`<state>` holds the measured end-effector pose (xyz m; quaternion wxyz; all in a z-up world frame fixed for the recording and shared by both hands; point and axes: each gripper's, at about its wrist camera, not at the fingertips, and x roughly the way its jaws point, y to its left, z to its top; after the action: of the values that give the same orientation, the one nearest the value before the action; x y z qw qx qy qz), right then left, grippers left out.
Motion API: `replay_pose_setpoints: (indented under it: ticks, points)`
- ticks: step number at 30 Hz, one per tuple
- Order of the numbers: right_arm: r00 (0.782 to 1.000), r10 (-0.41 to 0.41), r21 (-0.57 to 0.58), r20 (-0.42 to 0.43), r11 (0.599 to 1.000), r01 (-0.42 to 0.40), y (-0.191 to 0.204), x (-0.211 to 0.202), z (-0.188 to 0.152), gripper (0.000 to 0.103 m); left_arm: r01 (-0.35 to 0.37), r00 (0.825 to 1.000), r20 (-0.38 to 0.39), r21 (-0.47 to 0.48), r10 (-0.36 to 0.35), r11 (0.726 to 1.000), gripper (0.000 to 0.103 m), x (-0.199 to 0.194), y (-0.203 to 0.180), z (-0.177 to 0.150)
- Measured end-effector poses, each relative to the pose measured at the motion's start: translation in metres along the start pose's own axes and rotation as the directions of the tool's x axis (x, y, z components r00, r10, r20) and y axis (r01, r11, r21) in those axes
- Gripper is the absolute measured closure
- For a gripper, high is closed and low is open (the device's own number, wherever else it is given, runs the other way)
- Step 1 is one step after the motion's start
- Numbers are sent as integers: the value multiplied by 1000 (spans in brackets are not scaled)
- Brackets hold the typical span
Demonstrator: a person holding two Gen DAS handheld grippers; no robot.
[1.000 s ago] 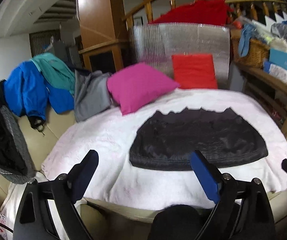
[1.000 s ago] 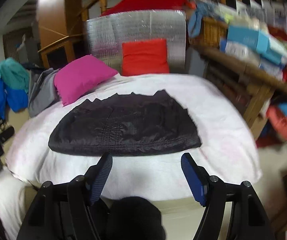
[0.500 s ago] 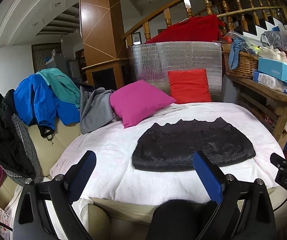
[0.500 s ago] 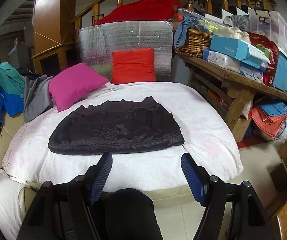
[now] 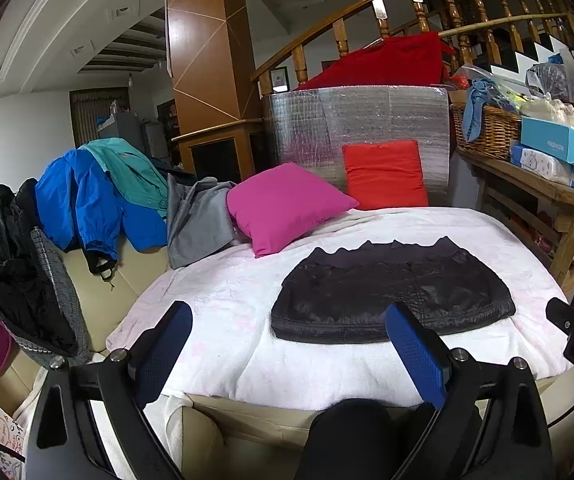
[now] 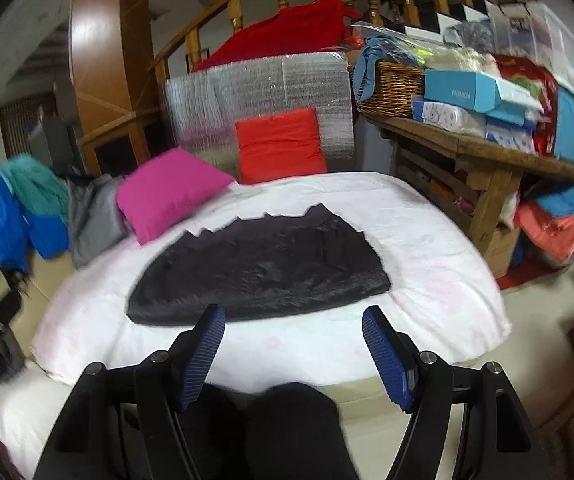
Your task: Fold large clothes
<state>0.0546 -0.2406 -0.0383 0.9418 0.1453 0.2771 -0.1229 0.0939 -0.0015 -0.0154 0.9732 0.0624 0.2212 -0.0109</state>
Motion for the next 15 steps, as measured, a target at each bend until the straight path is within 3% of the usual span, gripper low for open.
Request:
replay_pose_setpoints:
  ticks: [15]
  points:
    - [1000, -24, -23, 13, 999, 24, 10, -3, -2, 26, -17, 1000, 19, -11, 17, 1000, 6, -5, 2, -1]
